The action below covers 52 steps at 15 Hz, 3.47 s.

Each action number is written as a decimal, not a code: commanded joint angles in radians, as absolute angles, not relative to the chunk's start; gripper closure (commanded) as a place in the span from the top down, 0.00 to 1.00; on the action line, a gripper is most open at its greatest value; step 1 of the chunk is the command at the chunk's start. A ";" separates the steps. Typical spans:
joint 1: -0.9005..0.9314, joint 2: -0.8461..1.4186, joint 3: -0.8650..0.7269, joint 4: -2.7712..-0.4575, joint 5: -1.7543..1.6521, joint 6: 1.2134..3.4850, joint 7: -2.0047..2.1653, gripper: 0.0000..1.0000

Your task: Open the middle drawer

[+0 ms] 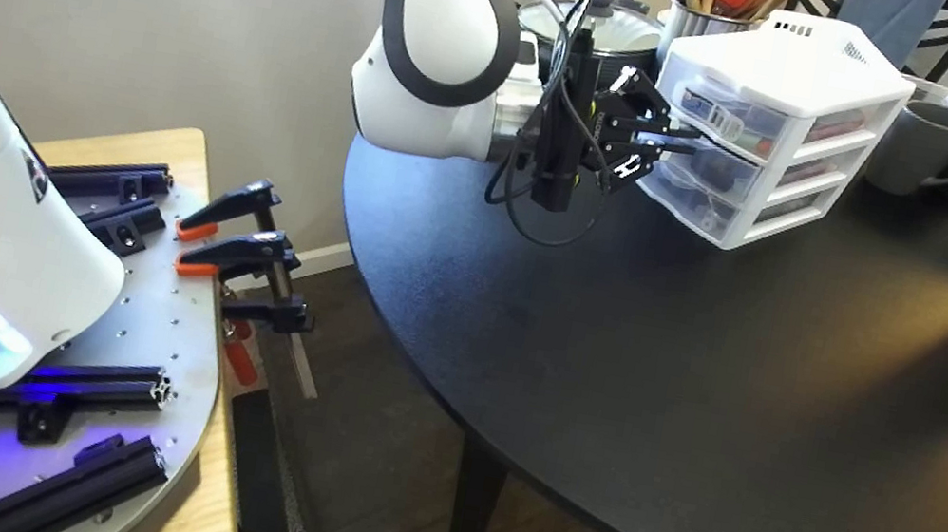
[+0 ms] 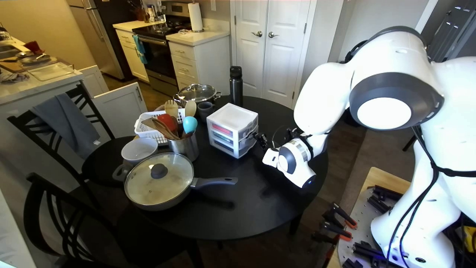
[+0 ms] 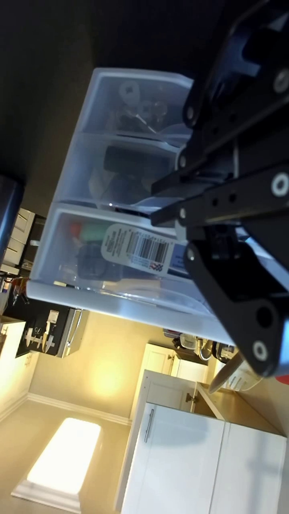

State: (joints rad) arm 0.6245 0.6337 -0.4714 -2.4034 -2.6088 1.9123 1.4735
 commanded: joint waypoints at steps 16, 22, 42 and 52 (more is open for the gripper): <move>0.685 0.449 -0.548 -2.731 -2.586 1.811 1.515 0.06; 0.680 0.423 -0.549 -2.777 -2.580 1.821 1.515 0.06; 0.641 0.403 -0.514 -2.791 -2.580 1.798 1.526 0.04; 0.655 0.349 -0.553 -2.797 -2.577 1.803 1.495 0.73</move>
State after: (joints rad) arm 0.6375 0.4074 -0.5237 -2.7699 -2.5645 1.8117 1.5174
